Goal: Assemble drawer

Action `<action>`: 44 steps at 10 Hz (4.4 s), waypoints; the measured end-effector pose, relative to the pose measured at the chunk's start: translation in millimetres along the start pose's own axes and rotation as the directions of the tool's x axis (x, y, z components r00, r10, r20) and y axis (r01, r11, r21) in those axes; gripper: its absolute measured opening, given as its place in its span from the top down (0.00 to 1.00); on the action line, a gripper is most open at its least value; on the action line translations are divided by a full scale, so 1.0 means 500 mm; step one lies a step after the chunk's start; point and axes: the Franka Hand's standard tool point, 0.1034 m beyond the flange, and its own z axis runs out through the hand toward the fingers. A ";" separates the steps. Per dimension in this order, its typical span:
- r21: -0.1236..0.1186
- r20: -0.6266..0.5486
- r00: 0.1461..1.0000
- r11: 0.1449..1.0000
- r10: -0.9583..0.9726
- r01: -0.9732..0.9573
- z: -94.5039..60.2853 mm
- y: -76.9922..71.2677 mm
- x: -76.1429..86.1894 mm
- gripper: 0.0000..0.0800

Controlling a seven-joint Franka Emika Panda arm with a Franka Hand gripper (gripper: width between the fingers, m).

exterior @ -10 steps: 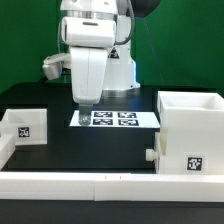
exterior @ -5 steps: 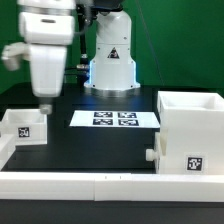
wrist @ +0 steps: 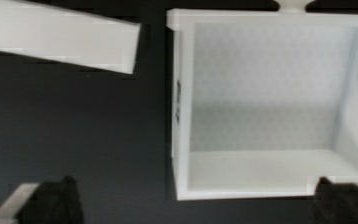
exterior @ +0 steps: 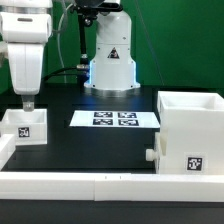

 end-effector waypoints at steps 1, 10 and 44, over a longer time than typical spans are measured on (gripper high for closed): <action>0.026 -0.018 1.000 1.000 0.014 -0.014 0.008 -0.025 -0.006 0.19; -0.045 -0.044 0.996 0.995 0.083 -0.085 0.086 -0.101 -0.027 0.19; -0.045 -0.064 0.979 0.980 0.193 -0.196 0.036 -0.003 0.215 0.95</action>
Offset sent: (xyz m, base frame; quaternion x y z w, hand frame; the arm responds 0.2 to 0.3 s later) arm -0.0406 0.0136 -0.0202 -0.0235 0.1012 0.0180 0.9944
